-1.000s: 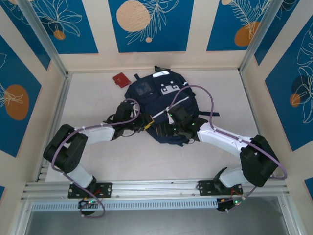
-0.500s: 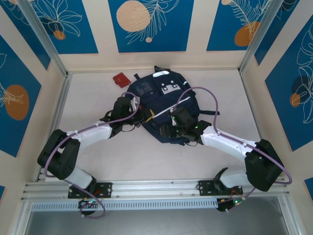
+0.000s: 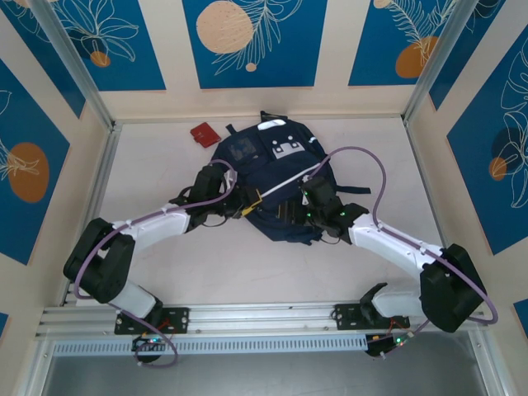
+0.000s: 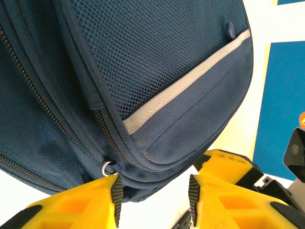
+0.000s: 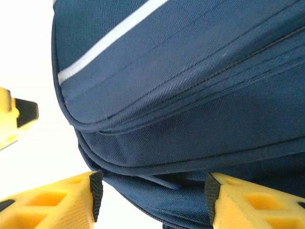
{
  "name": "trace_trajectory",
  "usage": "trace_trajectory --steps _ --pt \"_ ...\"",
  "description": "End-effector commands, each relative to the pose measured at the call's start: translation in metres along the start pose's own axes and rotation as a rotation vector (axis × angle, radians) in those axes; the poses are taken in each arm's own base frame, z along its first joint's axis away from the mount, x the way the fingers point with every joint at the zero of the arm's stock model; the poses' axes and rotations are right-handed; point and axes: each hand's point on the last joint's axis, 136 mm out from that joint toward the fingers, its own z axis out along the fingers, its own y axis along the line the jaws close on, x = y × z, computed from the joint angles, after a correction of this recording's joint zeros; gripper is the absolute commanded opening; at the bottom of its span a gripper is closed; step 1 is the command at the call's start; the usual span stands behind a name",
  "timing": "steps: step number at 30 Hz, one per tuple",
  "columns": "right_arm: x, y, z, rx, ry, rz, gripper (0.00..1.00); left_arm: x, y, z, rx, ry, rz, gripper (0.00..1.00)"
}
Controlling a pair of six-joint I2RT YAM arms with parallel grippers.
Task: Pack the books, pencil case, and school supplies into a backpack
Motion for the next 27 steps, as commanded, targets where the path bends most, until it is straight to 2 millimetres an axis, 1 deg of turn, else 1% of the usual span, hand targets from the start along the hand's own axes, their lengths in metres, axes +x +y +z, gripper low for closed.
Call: trace_trajectory --steps 1,7,9,13,15,17,18,20,23,27 --pt "-0.001 0.004 -0.005 -0.042 -0.014 0.037 0.61 -0.007 -0.01 0.005 -0.001 -0.011 -0.01 0.42" --pt "0.0 0.003 -0.007 -0.048 -0.017 0.041 0.6 -0.016 0.0 0.017 -0.052 -0.031 -0.027 0.41" --pt "0.0 0.003 -0.008 -0.049 -0.02 0.042 0.6 -0.018 0.008 0.019 -0.095 -0.04 -0.042 0.41" --pt "0.001 0.002 -0.01 -0.048 -0.021 0.045 0.6 -0.021 0.022 0.016 -0.161 -0.069 -0.055 0.43" --pt "0.0 0.003 -0.011 -0.05 -0.025 0.045 0.6 -0.022 0.023 0.014 -0.167 -0.077 -0.05 0.47" --pt "0.001 0.003 -0.01 -0.051 -0.023 0.044 0.6 -0.023 0.022 0.015 -0.162 -0.077 -0.048 0.48" --pt "0.0 0.003 -0.01 -0.051 -0.024 0.045 0.6 -0.023 0.021 0.017 -0.156 -0.074 -0.047 0.47" --pt "0.0 0.003 -0.01 -0.053 -0.024 0.047 0.6 -0.025 0.016 0.02 -0.135 -0.072 -0.041 0.4" --pt "0.0 0.004 -0.011 -0.056 -0.024 0.048 0.59 -0.028 0.011 0.021 -0.125 -0.075 -0.03 0.34" --pt "0.001 0.003 -0.011 -0.054 -0.021 0.046 0.59 -0.029 0.009 0.02 -0.126 -0.077 -0.023 0.32"
